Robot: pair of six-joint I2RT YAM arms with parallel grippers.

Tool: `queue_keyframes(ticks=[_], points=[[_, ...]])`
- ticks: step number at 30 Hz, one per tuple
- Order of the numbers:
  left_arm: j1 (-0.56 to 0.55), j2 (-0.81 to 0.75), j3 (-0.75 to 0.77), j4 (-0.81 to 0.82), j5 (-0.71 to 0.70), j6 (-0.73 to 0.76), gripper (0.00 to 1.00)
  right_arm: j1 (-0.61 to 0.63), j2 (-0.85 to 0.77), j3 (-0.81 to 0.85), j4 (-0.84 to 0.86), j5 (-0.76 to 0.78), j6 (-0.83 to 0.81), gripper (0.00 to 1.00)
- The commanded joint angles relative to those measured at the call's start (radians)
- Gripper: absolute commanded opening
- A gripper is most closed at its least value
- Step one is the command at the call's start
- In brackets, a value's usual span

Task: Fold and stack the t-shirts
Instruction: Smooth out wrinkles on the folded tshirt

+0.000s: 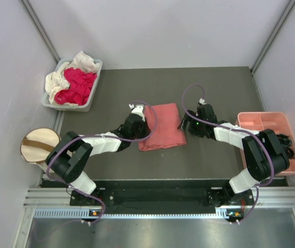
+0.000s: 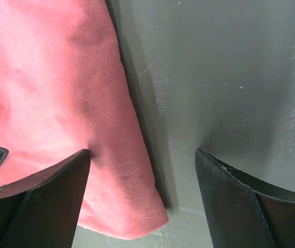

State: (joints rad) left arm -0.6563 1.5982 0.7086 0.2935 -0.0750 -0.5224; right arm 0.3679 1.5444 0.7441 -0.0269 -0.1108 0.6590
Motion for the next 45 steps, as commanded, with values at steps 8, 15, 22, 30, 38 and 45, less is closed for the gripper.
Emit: queue_keyframes(ticks=[8,15,22,30,38,45], points=[[0.006,-0.178,0.028,-0.073,-0.026,0.03,0.17,-0.007,-0.02,-0.023,0.019,-0.007,0.013,0.82],[0.006,-0.219,-0.032,-0.094,-0.043,0.022,0.18,-0.007,-0.018,-0.011,0.019,-0.007,0.013,0.82],[0.006,-0.238,-0.149,-0.071,-0.095,-0.008,0.17,-0.007,-0.017,-0.003,0.018,-0.009,0.008,0.82],[0.017,-0.224,-0.192,-0.083,-0.161,-0.034,0.27,-0.009,-0.007,0.003,0.015,-0.018,0.007,0.82],[0.018,-0.365,-0.109,-0.246,-0.247,-0.015,0.82,-0.007,-0.001,0.005,0.019,-0.02,0.005,0.82],[0.027,-0.44,-0.135,-0.202,-0.256,0.016,0.87,-0.007,0.032,0.026,0.053,-0.081,-0.03,0.82]])
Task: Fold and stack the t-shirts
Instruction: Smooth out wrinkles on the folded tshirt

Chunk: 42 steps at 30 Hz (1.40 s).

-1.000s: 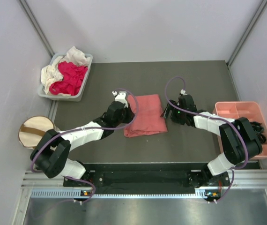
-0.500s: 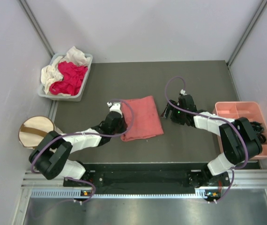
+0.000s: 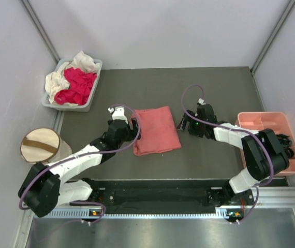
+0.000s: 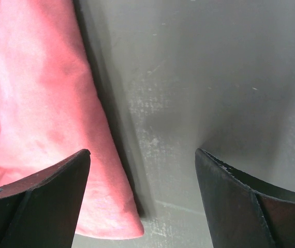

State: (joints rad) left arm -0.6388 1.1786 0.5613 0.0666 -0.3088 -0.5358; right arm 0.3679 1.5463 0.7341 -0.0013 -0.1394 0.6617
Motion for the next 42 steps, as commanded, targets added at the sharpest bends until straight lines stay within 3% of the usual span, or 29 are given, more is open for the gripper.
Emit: queue_keyframes(ticks=[1,13,23,30,42], points=[[0.011,-0.011,0.012,0.027,-0.021,0.03,0.87,-0.007,0.032,0.04,0.027,-0.063,-0.039,0.82],[0.011,0.222,0.09,0.081,-0.018,0.043,0.86,-0.009,0.035,0.037,0.02,-0.112,-0.077,0.82],[0.008,0.271,0.1,0.079,-0.044,0.053,0.84,-0.007,0.052,0.025,0.038,-0.117,-0.071,0.82],[-0.025,0.349,0.172,-0.154,-0.196,0.02,0.82,-0.007,0.093,0.06,0.063,-0.166,-0.097,0.83],[-0.045,0.405,0.181,-0.263,-0.26,-0.052,0.79,-0.009,0.233,0.134,0.192,-0.399,-0.158,0.83]])
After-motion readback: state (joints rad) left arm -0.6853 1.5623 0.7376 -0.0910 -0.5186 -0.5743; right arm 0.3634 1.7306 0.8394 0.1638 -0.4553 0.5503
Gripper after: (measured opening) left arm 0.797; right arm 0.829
